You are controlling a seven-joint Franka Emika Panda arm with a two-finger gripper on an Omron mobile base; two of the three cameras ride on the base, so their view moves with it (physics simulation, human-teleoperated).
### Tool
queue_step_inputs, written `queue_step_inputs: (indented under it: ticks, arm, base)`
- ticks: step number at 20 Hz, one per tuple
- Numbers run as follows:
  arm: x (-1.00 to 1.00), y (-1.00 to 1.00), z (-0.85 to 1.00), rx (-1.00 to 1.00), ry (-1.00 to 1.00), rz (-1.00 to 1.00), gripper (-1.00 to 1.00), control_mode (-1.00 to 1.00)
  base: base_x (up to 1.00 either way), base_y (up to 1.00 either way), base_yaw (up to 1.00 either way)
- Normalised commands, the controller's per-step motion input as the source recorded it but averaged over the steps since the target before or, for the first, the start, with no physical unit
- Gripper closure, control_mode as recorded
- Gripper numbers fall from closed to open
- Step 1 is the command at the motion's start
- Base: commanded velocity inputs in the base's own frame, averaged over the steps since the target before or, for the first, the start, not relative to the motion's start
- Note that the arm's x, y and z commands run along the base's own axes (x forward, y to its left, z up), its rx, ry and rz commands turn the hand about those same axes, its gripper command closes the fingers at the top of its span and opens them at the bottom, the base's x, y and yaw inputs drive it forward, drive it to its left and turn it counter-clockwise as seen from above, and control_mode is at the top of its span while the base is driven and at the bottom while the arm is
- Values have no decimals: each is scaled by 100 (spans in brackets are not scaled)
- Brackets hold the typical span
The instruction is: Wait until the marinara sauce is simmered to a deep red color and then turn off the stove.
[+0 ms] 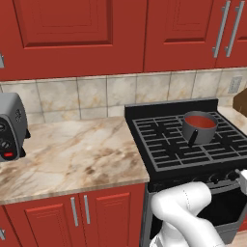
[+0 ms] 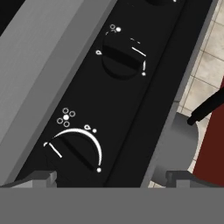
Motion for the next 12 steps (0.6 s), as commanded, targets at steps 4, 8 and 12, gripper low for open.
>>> queue_step_inputs:
  ticks: [4, 8, 12]
  arm:
    - [0, 0, 0, 0, 0, 0, -100, -100]
    - [0, 0, 0, 0, 0, 0, -100, -100]
    - [0, 0, 0, 0, 0, 0, -100, -100]
  base:
    - [0, 0, 0]
    - [0, 0, 0]
    - [0, 0, 0]
